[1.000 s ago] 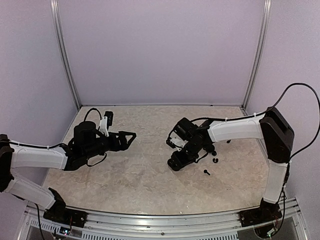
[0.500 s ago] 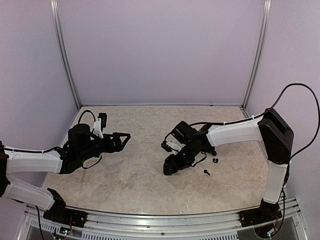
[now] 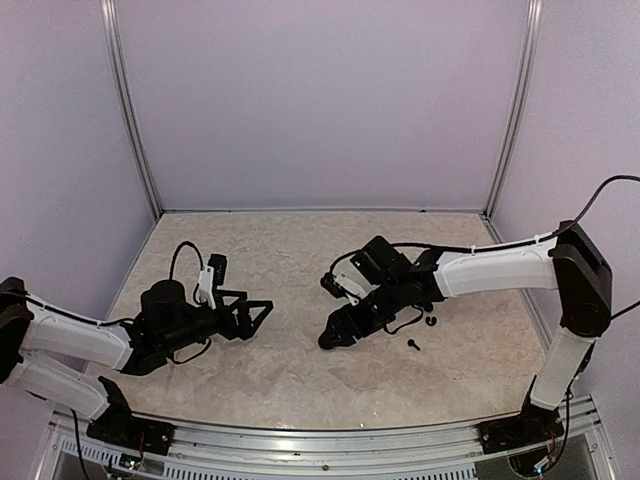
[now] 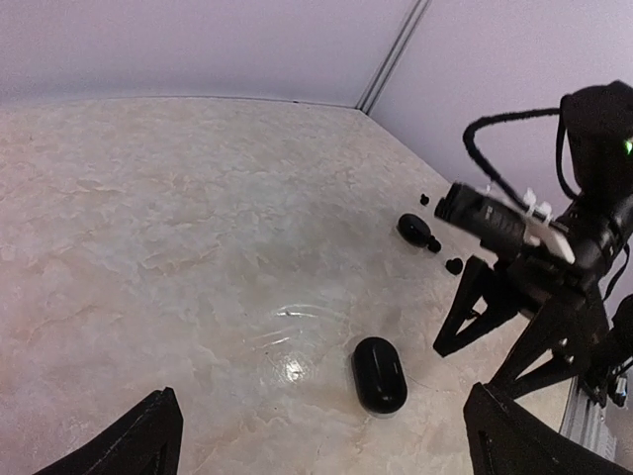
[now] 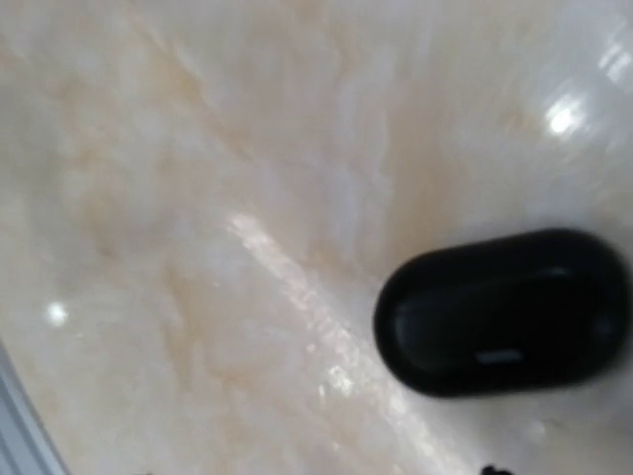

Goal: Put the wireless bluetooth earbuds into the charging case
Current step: Place the charging case at the center of the board, then pick up the charging case from the center of the board.

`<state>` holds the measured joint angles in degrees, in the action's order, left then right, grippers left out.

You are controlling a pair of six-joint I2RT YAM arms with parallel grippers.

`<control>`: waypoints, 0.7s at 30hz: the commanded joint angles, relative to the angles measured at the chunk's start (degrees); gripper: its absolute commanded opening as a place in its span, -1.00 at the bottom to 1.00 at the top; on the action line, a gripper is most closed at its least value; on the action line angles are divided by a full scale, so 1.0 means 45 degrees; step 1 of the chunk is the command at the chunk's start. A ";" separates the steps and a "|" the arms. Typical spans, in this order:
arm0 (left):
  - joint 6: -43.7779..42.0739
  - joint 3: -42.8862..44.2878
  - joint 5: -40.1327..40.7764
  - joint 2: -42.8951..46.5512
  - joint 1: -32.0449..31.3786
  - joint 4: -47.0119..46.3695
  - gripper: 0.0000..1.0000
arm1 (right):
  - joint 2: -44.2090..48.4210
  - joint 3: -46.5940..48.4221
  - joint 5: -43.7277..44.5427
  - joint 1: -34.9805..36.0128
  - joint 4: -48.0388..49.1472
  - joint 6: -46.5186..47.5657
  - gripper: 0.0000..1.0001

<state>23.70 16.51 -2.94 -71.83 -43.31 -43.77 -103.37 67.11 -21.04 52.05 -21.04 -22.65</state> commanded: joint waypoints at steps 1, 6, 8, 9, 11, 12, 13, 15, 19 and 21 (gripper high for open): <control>-0.1819 -0.0353 0.0502 -0.1475 -0.1188 -0.2870 0.98 | 0.2578 -0.1106 0.0533 -0.1058 0.1227 0.0730 0.49; -0.3124 0.0724 0.0873 -0.4194 -0.2374 -0.3584 0.97 | 0.4992 -0.2061 0.1395 -0.2149 0.1908 0.1462 0.69; -0.3553 0.1171 0.1238 -0.4951 -0.2832 -0.3639 0.95 | 0.5728 -0.2399 0.1960 -0.2393 0.2217 0.1659 0.83; -0.3708 0.1357 0.1320 -0.5423 -0.3014 -0.3721 0.94 | 0.6053 -0.2551 0.2180 -0.2476 0.2383 0.1717 0.89; -0.4001 0.1773 0.1497 -0.5979 -0.3324 -0.3551 0.91 | 0.6719 -0.2898 0.2728 -0.2566 0.2788 0.1702 0.99; -0.4130 0.2001 0.1635 -0.6309 -0.3457 -0.3447 0.88 | 0.7034 -0.3104 0.3084 -0.2605 0.3001 0.1578 0.99; -0.4263 0.2193 0.1815 -0.6504 -0.3578 -0.3297 0.86 | 0.7391 -0.3352 0.3419 -0.2637 0.3282 0.1492 0.99; -0.4378 0.2703 0.2147 -0.6960 -0.3831 -0.2955 0.82 | 0.8066 -0.3828 0.4103 -0.2682 0.3767 0.1276 0.99; -0.4420 0.3435 0.2762 -0.7890 -0.4351 -0.2594 0.75 | 0.9233 -0.4619 0.4371 -0.2776 0.4574 0.1304 0.99; -0.4361 0.3679 0.3027 -0.8274 -0.4504 -0.2631 0.73 | 0.9557 -0.4776 0.4323 -0.2788 0.4635 0.1411 0.99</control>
<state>5.56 30.72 6.83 -106.17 -61.87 -56.38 -63.48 47.27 -4.25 40.03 -4.89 -16.56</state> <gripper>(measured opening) 0.874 0.995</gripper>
